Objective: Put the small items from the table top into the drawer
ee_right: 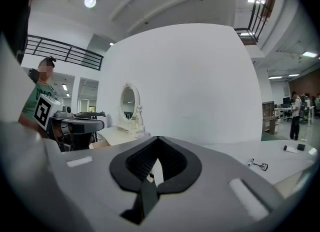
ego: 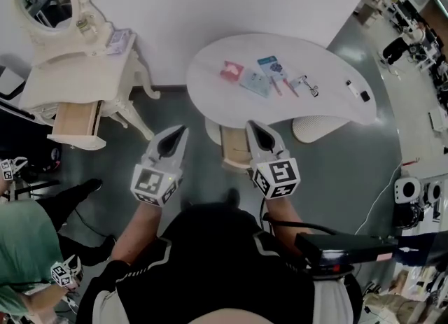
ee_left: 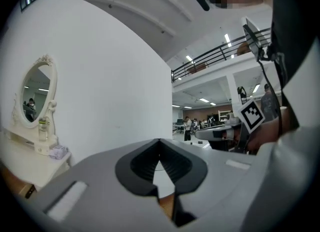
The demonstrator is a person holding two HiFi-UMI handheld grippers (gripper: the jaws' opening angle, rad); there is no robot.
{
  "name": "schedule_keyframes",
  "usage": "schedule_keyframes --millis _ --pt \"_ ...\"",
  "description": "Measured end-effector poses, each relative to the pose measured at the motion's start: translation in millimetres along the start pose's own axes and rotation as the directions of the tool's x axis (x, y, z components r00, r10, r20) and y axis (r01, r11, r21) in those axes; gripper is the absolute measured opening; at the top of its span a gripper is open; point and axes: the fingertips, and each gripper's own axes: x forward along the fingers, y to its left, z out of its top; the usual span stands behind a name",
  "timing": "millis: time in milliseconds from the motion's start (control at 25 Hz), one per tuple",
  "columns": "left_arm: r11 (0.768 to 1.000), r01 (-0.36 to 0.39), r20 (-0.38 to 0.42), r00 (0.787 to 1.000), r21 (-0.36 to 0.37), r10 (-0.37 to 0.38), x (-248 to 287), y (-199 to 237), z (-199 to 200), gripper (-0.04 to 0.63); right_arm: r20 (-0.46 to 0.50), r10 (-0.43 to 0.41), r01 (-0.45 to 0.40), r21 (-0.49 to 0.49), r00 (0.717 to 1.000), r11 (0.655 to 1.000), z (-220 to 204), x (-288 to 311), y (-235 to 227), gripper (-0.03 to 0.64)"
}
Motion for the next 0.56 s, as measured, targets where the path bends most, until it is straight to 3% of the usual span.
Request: schedule_keyframes --millis 200,360,560 --pt "0.999 0.044 -0.032 0.999 0.000 -0.044 5.1 -8.6 -5.5 0.002 0.010 -0.023 0.023 0.008 1.000 1.000 2.8 0.1 -6.4 0.000" --pt "0.999 0.043 -0.049 0.998 -0.027 -0.044 8.9 -4.8 -12.8 0.002 0.018 -0.022 0.022 0.015 1.000 1.000 4.6 4.0 -5.7 0.000" --pt "0.999 0.034 -0.040 0.999 -0.009 -0.034 12.8 0.8 -13.3 0.000 0.022 -0.039 0.039 0.013 0.999 0.999 4.8 8.1 -9.1 0.000"
